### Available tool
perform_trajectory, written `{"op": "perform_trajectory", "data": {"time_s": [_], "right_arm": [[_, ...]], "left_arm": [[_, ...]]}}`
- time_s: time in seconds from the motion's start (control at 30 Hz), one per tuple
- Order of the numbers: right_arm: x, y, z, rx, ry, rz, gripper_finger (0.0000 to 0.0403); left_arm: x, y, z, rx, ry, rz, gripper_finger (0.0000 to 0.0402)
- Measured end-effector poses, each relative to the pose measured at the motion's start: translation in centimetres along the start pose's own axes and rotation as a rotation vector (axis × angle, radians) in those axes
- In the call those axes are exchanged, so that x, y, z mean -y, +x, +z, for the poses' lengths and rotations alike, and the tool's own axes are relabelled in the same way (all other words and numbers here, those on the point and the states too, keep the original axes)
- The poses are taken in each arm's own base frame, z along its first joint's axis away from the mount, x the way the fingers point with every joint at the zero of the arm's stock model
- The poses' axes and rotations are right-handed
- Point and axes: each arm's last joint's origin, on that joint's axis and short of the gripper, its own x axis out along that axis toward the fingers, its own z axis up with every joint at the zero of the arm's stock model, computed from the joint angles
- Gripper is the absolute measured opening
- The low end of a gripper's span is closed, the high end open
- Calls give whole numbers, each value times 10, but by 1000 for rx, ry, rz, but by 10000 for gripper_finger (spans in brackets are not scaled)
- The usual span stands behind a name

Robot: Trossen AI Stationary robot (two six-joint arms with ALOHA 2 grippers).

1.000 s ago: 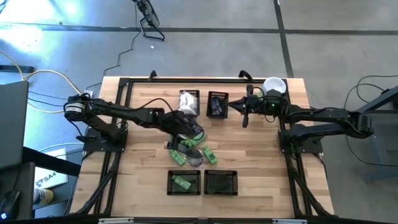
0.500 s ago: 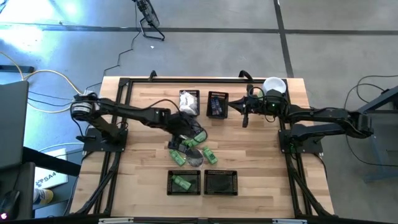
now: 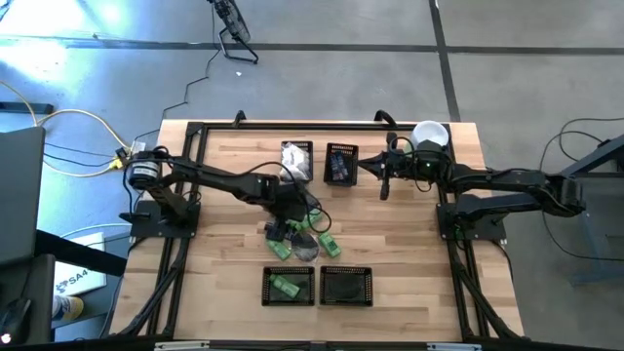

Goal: Pick & Place Travel size toiletries
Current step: Put the green shampoo into the bottom left black bin

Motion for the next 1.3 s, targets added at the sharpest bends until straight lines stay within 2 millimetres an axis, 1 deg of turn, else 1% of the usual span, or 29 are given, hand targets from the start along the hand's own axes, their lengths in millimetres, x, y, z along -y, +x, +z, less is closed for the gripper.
{"op": "perform_trajectory", "data": {"time_s": [0.37,0.7,0.93,1.1,1.17,1.23,1.3], "right_arm": [[0,0,0,-2,-1,0,3],[0,0,0,-2,-5,0,3],[0,0,0,-1,-5,3,3],[0,0,0,-1,-6,3,3],[0,0,0,-1,-6,3,3],[0,0,0,0,-7,4,3],[0,0,0,-2,-7,4,3]], "left_arm": [[0,0,-2,-21,1,1,228],[8,1,0,-35,26,37,228],[6,1,-1,-57,26,92,228],[6,10,-5,-101,25,87,228],[6,17,-5,-103,24,83,228],[6,20,-9,-141,22,71,228],[5,22,-7,-120,24,76,228]]}}
